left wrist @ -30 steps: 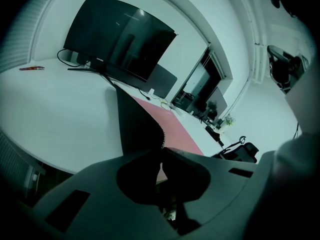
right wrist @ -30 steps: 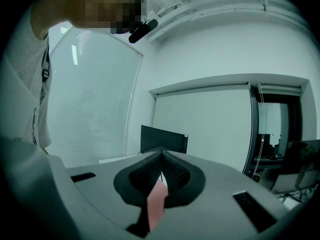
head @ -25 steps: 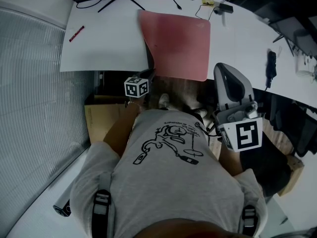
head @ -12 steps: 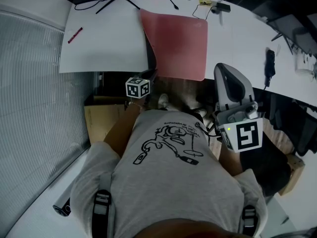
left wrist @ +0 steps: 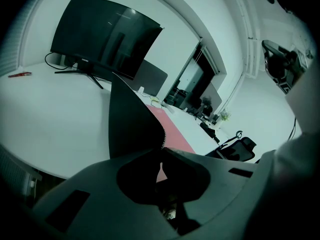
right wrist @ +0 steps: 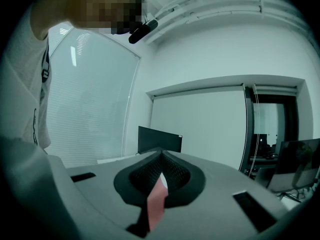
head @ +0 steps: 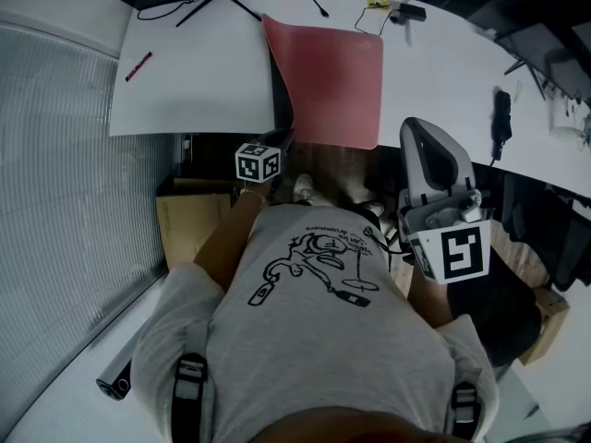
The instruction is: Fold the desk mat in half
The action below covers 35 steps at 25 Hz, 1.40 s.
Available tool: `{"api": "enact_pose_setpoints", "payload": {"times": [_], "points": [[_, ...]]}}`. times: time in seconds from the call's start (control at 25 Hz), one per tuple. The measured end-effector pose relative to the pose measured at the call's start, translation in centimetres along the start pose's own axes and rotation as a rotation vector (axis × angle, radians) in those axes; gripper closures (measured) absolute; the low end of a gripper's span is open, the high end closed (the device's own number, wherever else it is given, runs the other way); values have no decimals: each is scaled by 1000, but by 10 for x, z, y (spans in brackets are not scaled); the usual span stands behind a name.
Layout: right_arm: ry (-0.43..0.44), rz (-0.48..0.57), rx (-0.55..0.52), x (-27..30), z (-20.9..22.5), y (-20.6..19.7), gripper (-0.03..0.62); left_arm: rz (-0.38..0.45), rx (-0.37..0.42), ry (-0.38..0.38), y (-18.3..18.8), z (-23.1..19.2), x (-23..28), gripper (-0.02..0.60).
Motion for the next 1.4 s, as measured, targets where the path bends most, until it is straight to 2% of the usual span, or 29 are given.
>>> {"api": "enact_pose_setpoints", "payload": {"times": [1.4], "points": [[8,0,-11,-24,33,-6,588,-3,14,-3,6,38,22,551]]}}
Point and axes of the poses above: the fingertips, and each gripper's own axes: x forward along the fingers, z to its right, y out of its top, the point moved 2 cm from there along -x, backward along the fingers, and after that the axes turned 9 degrees about -z, right-handed, at the moved point
